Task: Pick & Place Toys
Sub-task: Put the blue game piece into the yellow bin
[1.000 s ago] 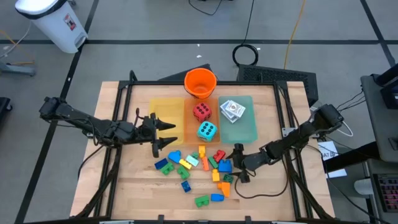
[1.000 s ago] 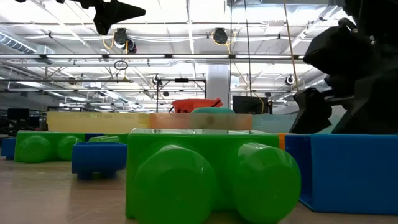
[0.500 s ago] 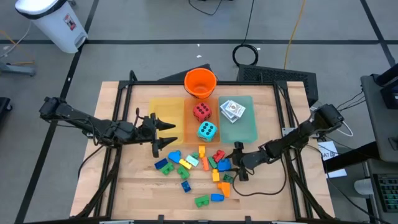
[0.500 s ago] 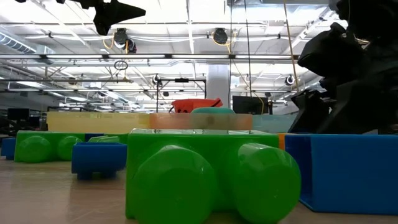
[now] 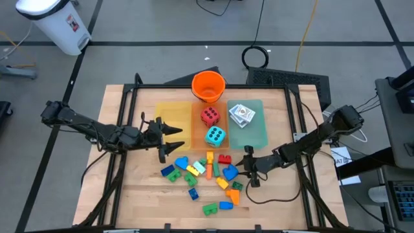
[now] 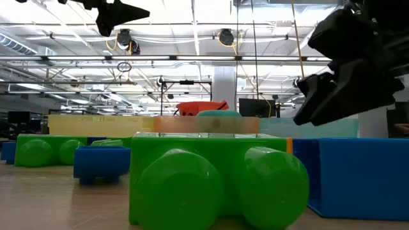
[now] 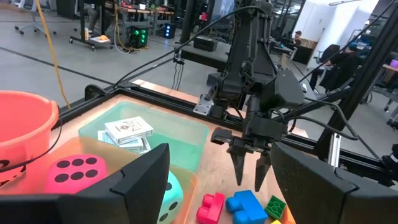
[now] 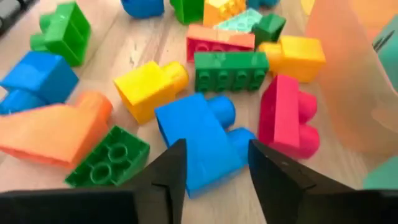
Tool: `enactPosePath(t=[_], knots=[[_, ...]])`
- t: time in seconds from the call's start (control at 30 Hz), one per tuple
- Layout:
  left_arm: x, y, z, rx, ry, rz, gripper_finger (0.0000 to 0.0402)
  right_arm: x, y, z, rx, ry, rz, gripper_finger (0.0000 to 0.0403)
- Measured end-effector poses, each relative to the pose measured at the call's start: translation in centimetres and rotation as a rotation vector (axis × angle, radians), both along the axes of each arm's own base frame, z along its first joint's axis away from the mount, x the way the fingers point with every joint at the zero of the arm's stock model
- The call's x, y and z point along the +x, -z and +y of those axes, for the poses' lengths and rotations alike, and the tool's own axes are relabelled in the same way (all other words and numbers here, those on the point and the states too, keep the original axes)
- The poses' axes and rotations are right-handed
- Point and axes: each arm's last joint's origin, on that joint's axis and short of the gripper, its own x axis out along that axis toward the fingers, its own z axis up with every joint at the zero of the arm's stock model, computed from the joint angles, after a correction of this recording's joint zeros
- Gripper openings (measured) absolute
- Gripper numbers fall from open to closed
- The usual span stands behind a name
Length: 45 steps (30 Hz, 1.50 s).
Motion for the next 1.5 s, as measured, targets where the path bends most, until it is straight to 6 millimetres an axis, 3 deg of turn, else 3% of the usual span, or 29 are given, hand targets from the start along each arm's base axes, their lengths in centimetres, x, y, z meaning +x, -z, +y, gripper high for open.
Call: enactPosePath(t=[0.2,0.43,0.6,1.1,1.5], knots=[[0.0,0.0,0.0,0.000,-0.001,0.000,0.0283,0.4,-0.4,0.4,0.000,-0.096,-0.050,0.0153],[0.0,0.0,0.0,0.000,-0.002,0.000,0.0283,2.7,-2.7,0.4,-0.020,-0.175,-0.016,0.0252],[0.0,0.0,0.0,0.000,-0.002,0.000,0.0283,4.1,-2.0,-0.1,-0.067,-0.209,0.045,0.0292],[0.0,0.0,0.0,-0.001,-0.003,0.000,0.0283,5.1,1.8,-0.6,-0.082,-0.227,0.175,0.0232],[0.0,0.0,0.0,0.000,-0.003,0.000,0.0283,5.0,2.0,-0.8,-0.124,-0.134,0.185,0.0131]])
